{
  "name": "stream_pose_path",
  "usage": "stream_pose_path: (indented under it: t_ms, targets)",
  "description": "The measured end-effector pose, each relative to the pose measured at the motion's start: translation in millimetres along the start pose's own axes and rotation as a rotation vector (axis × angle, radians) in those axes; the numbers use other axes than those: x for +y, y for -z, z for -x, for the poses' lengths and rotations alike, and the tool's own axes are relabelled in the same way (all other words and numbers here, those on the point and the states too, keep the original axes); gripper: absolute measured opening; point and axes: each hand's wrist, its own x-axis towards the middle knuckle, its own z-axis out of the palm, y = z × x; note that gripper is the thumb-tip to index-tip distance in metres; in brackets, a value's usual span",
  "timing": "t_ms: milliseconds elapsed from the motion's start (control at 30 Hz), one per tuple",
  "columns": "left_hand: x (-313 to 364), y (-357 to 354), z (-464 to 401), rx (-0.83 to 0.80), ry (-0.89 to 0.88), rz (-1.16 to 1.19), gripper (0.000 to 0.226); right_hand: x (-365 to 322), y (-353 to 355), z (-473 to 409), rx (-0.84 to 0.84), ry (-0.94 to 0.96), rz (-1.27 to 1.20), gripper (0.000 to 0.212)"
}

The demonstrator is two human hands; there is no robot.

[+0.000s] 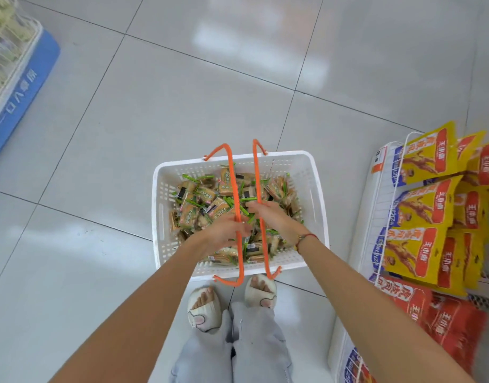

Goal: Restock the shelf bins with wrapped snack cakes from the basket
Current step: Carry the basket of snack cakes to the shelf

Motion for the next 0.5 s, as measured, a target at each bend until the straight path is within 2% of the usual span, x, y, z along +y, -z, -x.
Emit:
stream_pose_path:
  t_ms: [100,167,333,400,500]
  targets:
    - [-2.9,-7.3,-3.0,-0.021,0.015,-0.02,0.032,-14.5,-10.3,-6.9,-0.068,0.032,-0.212,0.059]
    - [-8.7,-11.1,-4.2,-0.023,0.024,-0.005,0.037,-22.7,-13.8,-10.3,-0.054,0.056,-0.283,0.053]
    - [-9.7,-16.3,11.8,-0.066,0.068,-0.098,0.044,-24.8,-18.7,-2.2,-0.026,-0.052,-0.268,0.024]
    - [-14.9,-24.5,29.1,-0.048,0.116,-0.12,0.039,-20.5,-27.5,12.6,0.013,-0.123,-0.251,0.023]
    - [-25.5,-33.8,60.6,-0.024,0.154,-0.125,0.035,-18.0,-38.3,39.2,0.04,-0.167,-0.229,0.033]
